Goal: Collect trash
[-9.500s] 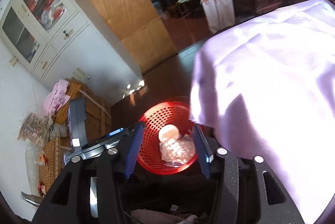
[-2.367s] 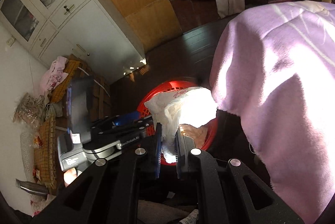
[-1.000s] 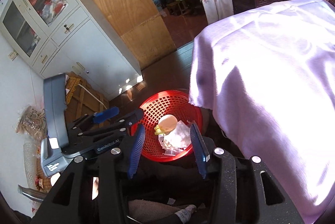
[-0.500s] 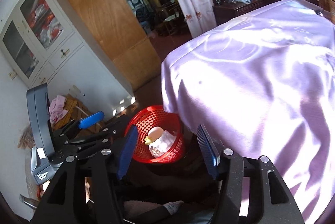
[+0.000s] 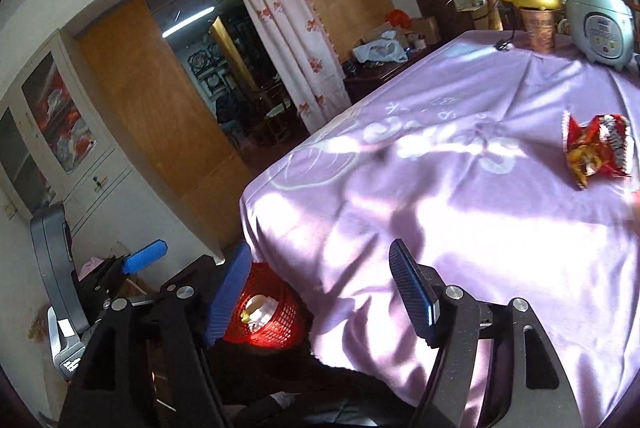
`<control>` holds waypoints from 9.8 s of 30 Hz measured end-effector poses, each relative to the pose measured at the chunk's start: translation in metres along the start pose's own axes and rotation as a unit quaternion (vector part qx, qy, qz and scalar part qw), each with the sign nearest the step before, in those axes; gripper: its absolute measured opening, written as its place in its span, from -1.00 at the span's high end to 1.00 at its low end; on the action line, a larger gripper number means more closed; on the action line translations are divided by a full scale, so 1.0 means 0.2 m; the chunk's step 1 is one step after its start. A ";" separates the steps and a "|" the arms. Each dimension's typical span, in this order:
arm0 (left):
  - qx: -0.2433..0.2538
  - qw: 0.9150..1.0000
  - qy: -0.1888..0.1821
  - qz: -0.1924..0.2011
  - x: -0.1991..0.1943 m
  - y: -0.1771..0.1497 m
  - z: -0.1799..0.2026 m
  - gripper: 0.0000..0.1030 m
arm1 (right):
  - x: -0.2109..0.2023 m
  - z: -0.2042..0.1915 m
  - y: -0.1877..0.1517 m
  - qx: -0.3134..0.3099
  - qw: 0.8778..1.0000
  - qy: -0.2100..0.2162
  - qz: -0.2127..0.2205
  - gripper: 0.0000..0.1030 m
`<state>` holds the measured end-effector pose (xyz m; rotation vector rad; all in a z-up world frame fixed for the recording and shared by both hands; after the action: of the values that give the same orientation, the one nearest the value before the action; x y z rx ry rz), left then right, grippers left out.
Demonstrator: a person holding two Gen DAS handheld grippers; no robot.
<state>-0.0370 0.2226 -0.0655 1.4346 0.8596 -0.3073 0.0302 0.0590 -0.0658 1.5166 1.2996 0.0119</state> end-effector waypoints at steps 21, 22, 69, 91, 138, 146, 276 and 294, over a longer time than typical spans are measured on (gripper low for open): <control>0.121 0.987 -0.106 0.016 0.08 0.22 0.79 -0.83 | -0.66 0.85 -0.07 0.140 0.972 -0.140 0.125 -0.63; 0.121 0.987 -0.109 0.011 0.11 0.23 0.81 -0.83 | -0.67 0.88 -0.07 0.145 0.971 -0.147 0.123 -0.64; 0.176 0.949 -0.223 -0.137 0.84 0.59 1.98 -0.29 | -0.52 1.49 0.04 0.232 0.953 -0.171 0.095 0.41; 0.078 0.981 -0.176 0.001 0.21 0.68 0.90 0.04 | -0.43 1.02 0.16 0.164 0.979 -0.070 0.094 0.43; -0.256 0.958 0.018 -0.130 0.50 -0.57 -1.25 0.03 | 1.11 -1.00 -0.10 -0.112 0.961 0.099 -0.233 0.43; -0.264 0.952 0.016 -0.153 0.56 -0.64 -1.28 0.03 | 1.29 -1.05 -0.27 -0.122 0.946 0.103 -0.282 0.43; -0.238 0.935 0.214 -0.153 0.23 -0.74 -1.03 -0.84 | 1.08 -0.96 -0.53 -0.241 0.941 -0.029 -0.235 -0.68; -0.243 0.937 0.200 -0.150 0.24 -0.74 -1.00 -0.84 | 1.07 -0.96 -0.52 -0.242 0.943 -0.031 -0.228 -0.68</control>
<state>-0.1683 0.4024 -0.1875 0.9089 1.3857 -0.0168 -0.0715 0.3211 -0.1846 0.7771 1.4414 -0.0142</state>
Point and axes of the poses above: each gripper's, at about its wrist camera, not at the fingertips, and x roughly the way its jaws point, z to its right, y to its top, the point moved 7 cm from there along x, roughly the way its jaws point, and after that the axes turned 4 degrees about -z, right-handed, at the moved point
